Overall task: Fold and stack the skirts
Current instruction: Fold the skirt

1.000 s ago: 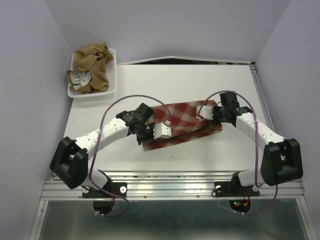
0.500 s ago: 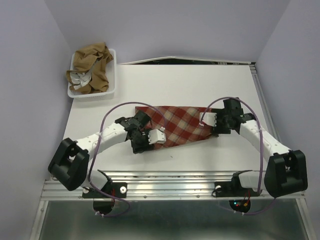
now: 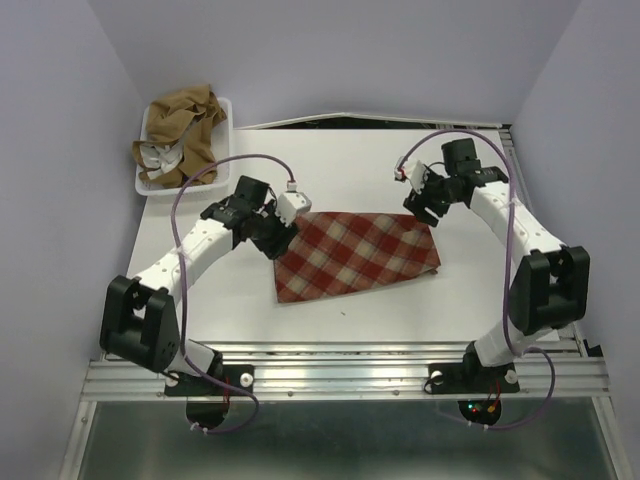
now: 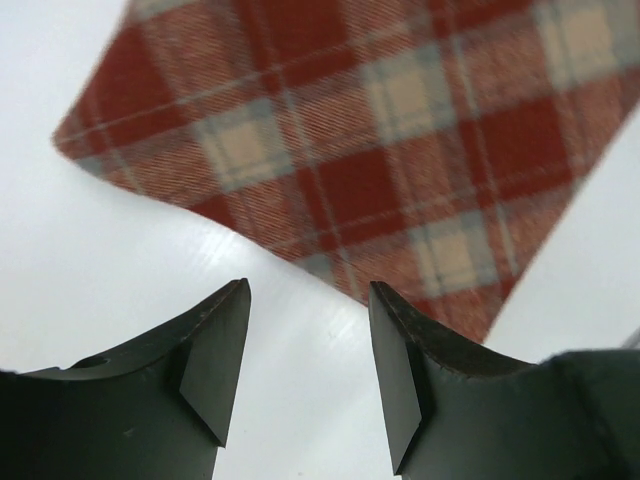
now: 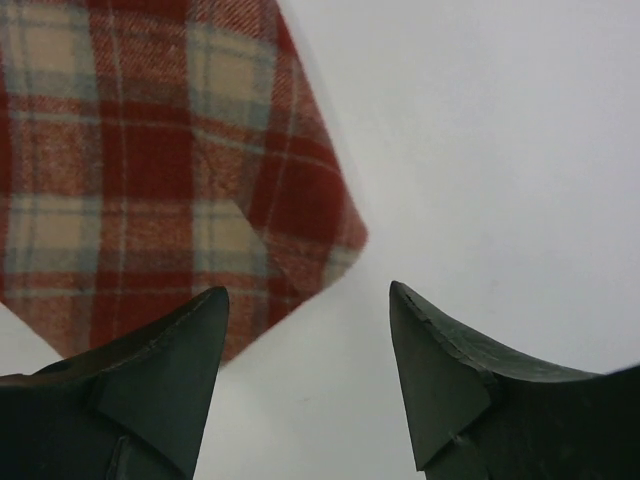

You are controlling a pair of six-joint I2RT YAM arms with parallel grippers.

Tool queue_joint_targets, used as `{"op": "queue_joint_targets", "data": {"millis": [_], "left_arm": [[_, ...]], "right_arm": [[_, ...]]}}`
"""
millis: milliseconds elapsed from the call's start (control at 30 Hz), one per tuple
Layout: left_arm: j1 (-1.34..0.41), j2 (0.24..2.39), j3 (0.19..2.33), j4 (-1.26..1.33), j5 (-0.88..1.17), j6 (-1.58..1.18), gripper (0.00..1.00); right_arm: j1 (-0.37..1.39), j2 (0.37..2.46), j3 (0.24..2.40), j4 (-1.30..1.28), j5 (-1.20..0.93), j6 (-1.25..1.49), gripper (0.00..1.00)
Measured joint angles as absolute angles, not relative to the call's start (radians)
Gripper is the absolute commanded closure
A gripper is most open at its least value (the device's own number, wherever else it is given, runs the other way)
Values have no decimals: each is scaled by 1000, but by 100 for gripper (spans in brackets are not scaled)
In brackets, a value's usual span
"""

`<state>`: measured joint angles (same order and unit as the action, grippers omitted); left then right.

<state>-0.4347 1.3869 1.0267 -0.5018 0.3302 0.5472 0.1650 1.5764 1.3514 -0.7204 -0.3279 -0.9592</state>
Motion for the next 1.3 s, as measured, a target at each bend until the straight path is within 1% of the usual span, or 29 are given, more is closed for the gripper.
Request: {"op": "queue_joint_targets", "data": {"millis": [167, 300, 367, 433, 567, 633, 700, 833, 933, 1067, 1133, 1233, 1300], "left_arm": [[-297, 1470, 1063, -351, 387, 333, 40], [-191, 1470, 1007, -187, 495, 131, 42], [-130, 1474, 950, -115, 554, 41, 43], [-80, 1493, 910, -79, 588, -17, 43], [-43, 1527, 867, -30, 636, -79, 43], [-30, 1526, 839, 4, 661, -101, 43], [-13, 1526, 807, 42, 689, -130, 43], [37, 1508, 719, 116, 735, -202, 43], [50, 1478, 662, 157, 762, -248, 43], [46, 1395, 596, 223, 797, -293, 43], [38, 1343, 572, 245, 804, -305, 42], [19, 1294, 560, 269, 805, -315, 42], [7, 1279, 558, 290, 805, -325, 39]], "right_arm": [[171, 1708, 1351, -750, -381, -778, 34], [200, 1727, 1351, -731, -424, -619, 33], [246, 1721, 1348, -701, -434, -557, 33], [332, 1716, 1336, -664, -435, -502, 33], [499, 1729, 1311, -629, -427, -466, 34], [539, 1754, 1286, -619, -423, -467, 35], [541, 1782, 1264, -615, -404, -478, 38], [516, 1840, 1203, -563, -313, -543, 40], [498, 1839, 1175, -492, -241, -625, 40], [453, 1848, 1180, -422, -205, -744, 39], [399, 1893, 1243, -379, -152, -807, 39], [350, 1989, 1367, -318, -80, -841, 34], [325, 2055, 1473, -307, -50, -828, 31]]}}
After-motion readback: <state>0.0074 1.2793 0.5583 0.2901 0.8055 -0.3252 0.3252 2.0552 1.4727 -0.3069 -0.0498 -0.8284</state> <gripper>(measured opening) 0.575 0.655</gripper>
